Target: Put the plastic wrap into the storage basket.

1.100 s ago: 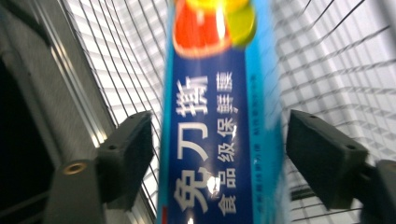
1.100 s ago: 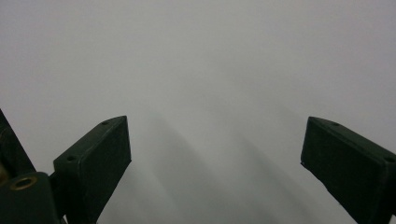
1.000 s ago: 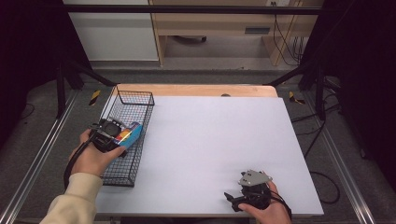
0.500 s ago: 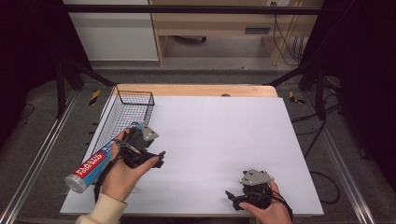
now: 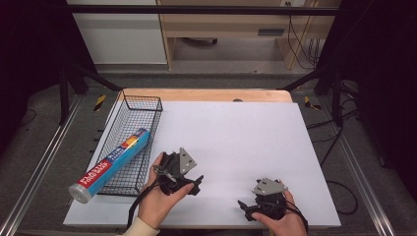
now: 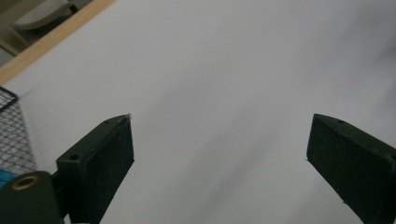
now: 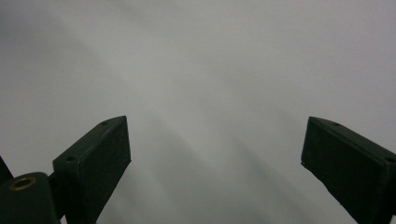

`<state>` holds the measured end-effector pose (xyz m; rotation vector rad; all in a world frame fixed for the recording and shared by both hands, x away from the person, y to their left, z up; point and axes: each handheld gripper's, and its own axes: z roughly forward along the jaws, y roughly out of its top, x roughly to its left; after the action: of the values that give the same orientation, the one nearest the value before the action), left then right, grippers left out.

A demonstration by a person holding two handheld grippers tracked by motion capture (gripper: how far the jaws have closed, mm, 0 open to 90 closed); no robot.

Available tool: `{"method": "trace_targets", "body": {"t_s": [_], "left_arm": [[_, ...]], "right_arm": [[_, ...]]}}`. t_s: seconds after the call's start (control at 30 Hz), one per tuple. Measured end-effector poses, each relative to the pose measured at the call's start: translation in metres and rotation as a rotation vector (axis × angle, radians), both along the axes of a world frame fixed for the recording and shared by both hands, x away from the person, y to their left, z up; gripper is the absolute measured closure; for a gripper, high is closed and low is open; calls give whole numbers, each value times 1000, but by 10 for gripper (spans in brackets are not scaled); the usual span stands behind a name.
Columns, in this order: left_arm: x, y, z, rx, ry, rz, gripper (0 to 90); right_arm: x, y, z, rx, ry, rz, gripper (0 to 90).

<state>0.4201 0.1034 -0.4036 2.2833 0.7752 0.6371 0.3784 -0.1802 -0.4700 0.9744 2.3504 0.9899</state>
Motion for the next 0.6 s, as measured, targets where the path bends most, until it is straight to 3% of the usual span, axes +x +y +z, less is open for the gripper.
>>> {"method": "trace_targets", "body": {"t_s": [0.27, 0.37, 0.43, 0.47, 0.6], "left_arm": [[-8, 15, -34, -64, 12, -18, 58], [-8, 19, -36, -33, 16, -23, 59], [-9, 23, -35, -36, -20, -8, 59], [-11, 25, -35, -18, -33, -5, 59], [-16, 32, -39, -9, -44, 11, 59]], "right_arm": [[3, 1, -1, -20, -11, -7, 83], [6, 2, -2, -31, -7, -20, 83], [7, 3, -2, -34, -7, -34, 82], [8, 4, -2, -34, -8, -36, 82], [6, 3, -1, -38, -9, -34, 82]]}}
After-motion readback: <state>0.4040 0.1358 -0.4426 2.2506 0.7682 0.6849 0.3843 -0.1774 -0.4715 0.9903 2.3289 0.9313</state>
